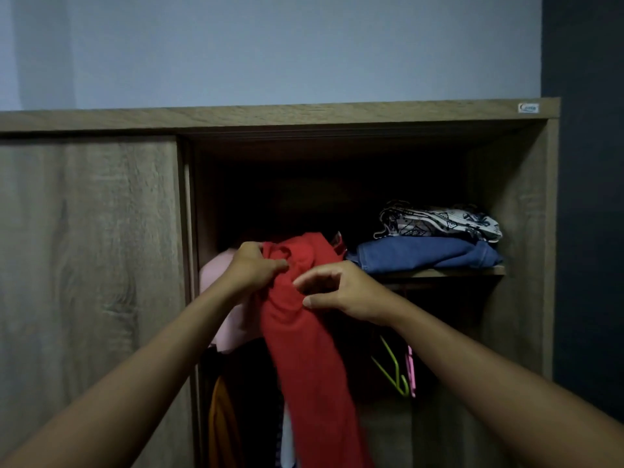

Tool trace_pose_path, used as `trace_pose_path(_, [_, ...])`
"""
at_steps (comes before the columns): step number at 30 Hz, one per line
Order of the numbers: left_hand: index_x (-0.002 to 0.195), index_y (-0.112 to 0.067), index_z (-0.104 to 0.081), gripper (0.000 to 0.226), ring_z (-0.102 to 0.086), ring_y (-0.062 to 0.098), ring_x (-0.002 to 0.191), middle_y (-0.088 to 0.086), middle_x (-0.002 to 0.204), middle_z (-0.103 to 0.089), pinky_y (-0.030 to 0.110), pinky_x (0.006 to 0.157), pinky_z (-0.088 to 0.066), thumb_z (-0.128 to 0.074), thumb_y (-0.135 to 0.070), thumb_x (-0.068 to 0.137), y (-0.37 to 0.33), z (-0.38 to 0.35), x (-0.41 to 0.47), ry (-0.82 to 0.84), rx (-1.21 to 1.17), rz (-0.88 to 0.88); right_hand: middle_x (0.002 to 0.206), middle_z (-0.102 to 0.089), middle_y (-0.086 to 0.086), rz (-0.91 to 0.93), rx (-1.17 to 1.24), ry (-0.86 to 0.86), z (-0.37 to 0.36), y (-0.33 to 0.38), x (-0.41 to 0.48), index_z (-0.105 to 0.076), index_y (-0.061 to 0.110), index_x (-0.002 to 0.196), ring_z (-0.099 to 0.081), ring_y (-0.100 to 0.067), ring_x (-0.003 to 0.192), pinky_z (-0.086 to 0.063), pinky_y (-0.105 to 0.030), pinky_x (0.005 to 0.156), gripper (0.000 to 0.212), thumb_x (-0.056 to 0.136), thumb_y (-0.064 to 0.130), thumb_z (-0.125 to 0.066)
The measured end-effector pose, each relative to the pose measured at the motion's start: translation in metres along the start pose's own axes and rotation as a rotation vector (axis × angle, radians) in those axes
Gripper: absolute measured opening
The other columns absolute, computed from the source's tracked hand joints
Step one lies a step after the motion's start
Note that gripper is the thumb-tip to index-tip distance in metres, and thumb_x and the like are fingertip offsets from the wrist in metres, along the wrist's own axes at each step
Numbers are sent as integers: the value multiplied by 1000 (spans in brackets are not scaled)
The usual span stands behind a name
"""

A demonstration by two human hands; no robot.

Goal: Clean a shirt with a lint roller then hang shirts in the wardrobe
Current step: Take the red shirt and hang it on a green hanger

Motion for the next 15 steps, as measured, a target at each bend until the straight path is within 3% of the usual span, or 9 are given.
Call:
trace_pose_path(3, [86,-11,-74,18,-72,27,74,7,81,-76,41,72,-59,-79,-15,69,17,-3,-3,-26,70,-93,87,-74,-6,-173,111,-174,6,0,0,-73,9,99,-69,-15,78,-54,-31,68,13,90,18,-74])
trace_pose_path(5, [99,-10,-75,32,-73,27,85,7,91,-78,41,80,-58,-78,-20,69,20,-5,-13,-52,175,-226,82,-69,-8,-289,113,-362,11,2,2,-68,9,95,-68,-20,68,-57,-39,61,22,92,30,-71])
trace_pose_path(7, [105,-8,-72,36,-70,24,86,6,95,-76,36,80,-54,-72,-25,73,19,-10,-28,-75,205,-409,83,-68,-7,-379,92,-500,18,4,4,-62,11,100,-69,-23,62,-60,-48,59,34,91,42,-69])
trace_pose_path(10, [114,1,-66,47,-69,32,98,16,108,-73,39,89,-48,-61,-32,80,25,-21,-47,9,410,-770,100,-69,1,-444,9,-517,20,13,4,-55,18,113,-71,-16,77,-61,-36,69,56,82,62,-69])
trace_pose_path(13, [130,2,-56,50,-59,32,122,23,128,-65,32,109,-41,-58,-25,89,38,-36,-56,172,481,-1053,103,-61,11,-458,-36,-434,14,17,5,-47,21,118,-60,-11,98,-46,-25,84,60,78,52,-80])
trace_pose_path(15, [131,-5,-51,46,-54,26,124,22,129,-65,20,113,-32,-57,-22,89,37,-40,-63,227,440,-1106,105,-70,-1,-467,-22,-392,9,9,9,-63,10,109,-67,-21,100,-55,-32,86,44,76,28,-86])
Point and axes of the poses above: each hand's wrist, its own x-axis towards the middle knuckle, its own z-axis out of the back of the hand, y = z × x, the point moved 1 cm from there along x, towards the middle knuckle
